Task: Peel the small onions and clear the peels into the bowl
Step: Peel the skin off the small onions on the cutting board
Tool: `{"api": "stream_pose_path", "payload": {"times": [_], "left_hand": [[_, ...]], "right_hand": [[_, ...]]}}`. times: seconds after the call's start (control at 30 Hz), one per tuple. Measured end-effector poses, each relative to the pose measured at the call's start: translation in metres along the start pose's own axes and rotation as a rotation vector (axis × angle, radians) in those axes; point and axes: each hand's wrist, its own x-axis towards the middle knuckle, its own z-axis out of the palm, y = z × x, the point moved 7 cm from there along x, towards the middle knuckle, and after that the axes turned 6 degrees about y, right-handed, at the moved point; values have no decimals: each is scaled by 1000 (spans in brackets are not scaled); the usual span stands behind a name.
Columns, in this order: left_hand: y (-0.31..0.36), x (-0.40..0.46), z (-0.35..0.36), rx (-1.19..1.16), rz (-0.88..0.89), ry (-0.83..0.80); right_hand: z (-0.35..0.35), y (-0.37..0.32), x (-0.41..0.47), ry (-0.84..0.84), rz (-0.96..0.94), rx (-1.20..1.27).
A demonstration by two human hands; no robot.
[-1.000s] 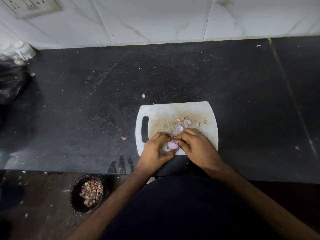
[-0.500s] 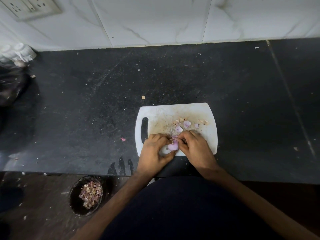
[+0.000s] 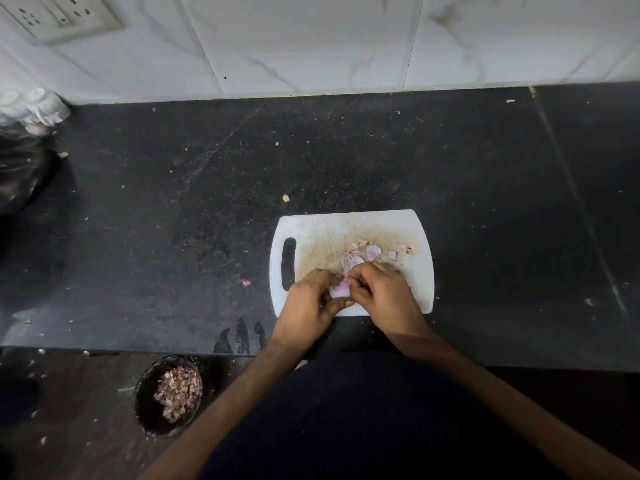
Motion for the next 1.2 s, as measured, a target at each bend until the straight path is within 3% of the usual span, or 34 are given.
{"api": "stream_pose_path", "payload": {"times": [0.27,0.43,0.7,0.9,1.0,1.1,1.2], "left_hand": [[-1,-6,-3,-100,5,78],[-3,-7,-2,-132,-18,90],[-16,-13,-1,-237,-54,92],[-11,-14,-3,-212,-14,108],[0,-14,-5,-101,124,98],[2,-16,-3,-109,179,77],[2,-17,-1,-113,190,75]], "right_hand": [[3,38,-2,134,418,247],[0,34,1,144,335,268],[-1,40,-4,175,324,64],[6,43,-2,135,309,103],[4,27,-2,53,166,197],[9,6,-5,-87,-56,95],[13,3,-7,-108,-92,84]]}}
